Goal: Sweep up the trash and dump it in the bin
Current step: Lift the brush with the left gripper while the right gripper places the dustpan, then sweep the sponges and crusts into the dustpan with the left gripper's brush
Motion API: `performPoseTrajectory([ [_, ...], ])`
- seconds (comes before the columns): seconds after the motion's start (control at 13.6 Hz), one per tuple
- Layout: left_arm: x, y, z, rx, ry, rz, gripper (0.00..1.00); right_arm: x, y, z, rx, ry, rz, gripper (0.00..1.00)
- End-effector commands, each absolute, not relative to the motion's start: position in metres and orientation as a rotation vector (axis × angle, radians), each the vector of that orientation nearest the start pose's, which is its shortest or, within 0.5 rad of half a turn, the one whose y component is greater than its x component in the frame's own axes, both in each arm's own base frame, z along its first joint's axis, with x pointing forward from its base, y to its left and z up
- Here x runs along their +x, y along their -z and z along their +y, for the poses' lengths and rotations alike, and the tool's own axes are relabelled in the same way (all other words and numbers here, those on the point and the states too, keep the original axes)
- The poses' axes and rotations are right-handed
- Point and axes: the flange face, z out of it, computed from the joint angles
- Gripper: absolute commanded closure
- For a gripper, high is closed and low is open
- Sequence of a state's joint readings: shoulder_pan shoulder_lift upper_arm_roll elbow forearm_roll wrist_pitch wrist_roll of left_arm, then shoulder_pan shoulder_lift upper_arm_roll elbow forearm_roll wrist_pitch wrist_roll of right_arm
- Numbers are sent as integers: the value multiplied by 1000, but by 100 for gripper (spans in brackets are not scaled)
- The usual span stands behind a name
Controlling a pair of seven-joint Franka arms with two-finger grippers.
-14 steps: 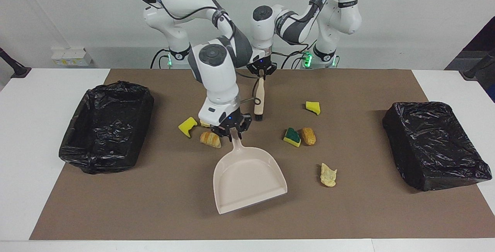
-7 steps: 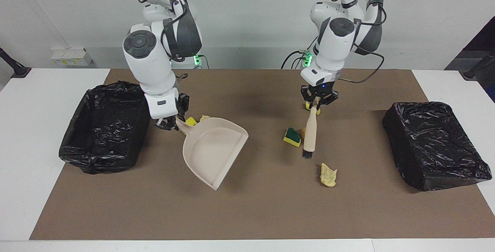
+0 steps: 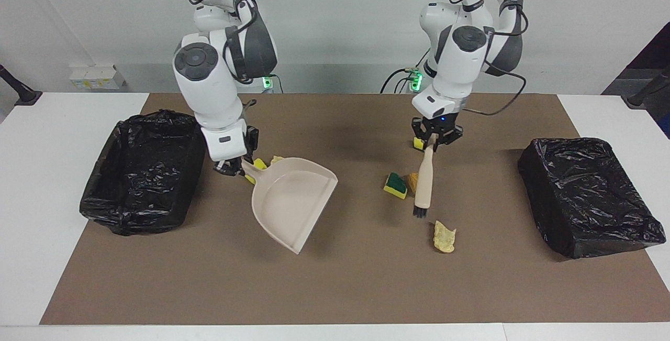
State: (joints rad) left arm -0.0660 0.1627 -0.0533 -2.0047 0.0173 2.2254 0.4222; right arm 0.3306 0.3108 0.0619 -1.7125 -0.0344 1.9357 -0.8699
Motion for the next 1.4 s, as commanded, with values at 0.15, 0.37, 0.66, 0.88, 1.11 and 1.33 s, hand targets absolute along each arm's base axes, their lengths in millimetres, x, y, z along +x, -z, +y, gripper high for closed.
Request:
performPoseTrajectory([
  [0.15,557,-372,-86,-2996,12,941,100,572,-394,237,-2509,-150,-1874,100],
  [0.37,518,-364,-128,-2998,-74,931,100,562,-396,257,-2510,-141,-1836,100],
  [0.66,477,-363,-187,-3003,-149,850,100,535,-396,277,-2513,-170,-1794,100],
  [0.88,479,-376,-200,-3044,-115,740,100,525,-389,272,-2504,-191,-1803,100],
  [1.11,460,-410,-190,-3056,-210,556,100,525,-388,268,-2498,-205,-1807,100],
  [1.33,432,-427,-180,-3047,-307,239,100,527,-388,264,-2484,-210,-1820,100],
])
